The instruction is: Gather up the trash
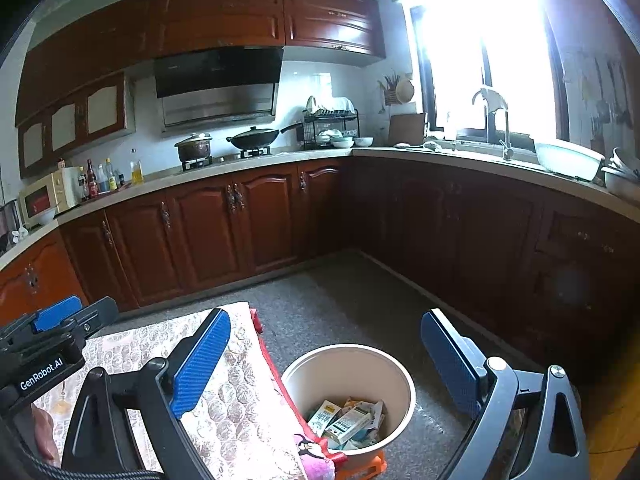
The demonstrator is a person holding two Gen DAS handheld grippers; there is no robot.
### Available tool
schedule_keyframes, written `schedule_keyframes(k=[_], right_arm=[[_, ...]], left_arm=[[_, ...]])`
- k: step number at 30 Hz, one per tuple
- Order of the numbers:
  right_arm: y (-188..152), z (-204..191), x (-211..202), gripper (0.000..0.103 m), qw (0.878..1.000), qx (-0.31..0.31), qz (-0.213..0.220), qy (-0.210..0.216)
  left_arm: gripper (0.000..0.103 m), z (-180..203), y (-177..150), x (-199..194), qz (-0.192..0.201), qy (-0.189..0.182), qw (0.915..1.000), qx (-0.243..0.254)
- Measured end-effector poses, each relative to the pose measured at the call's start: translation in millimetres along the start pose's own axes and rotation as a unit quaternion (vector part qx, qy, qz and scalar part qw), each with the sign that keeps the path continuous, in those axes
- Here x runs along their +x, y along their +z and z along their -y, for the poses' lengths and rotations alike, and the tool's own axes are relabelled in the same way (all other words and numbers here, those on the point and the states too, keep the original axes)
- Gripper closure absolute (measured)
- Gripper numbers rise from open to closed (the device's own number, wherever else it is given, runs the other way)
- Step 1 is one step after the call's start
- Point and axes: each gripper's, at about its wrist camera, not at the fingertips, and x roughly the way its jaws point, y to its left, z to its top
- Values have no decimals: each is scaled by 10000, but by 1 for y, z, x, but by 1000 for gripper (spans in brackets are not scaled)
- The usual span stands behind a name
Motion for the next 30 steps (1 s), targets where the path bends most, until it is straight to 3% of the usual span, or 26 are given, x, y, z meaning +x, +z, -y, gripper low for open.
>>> schedule_keyframes(k=[30], right_arm=[[-3,-4,-2,8,10000,-35,62,-69]], left_arm=[[40,5,-5,1,9,126,9998,120]])
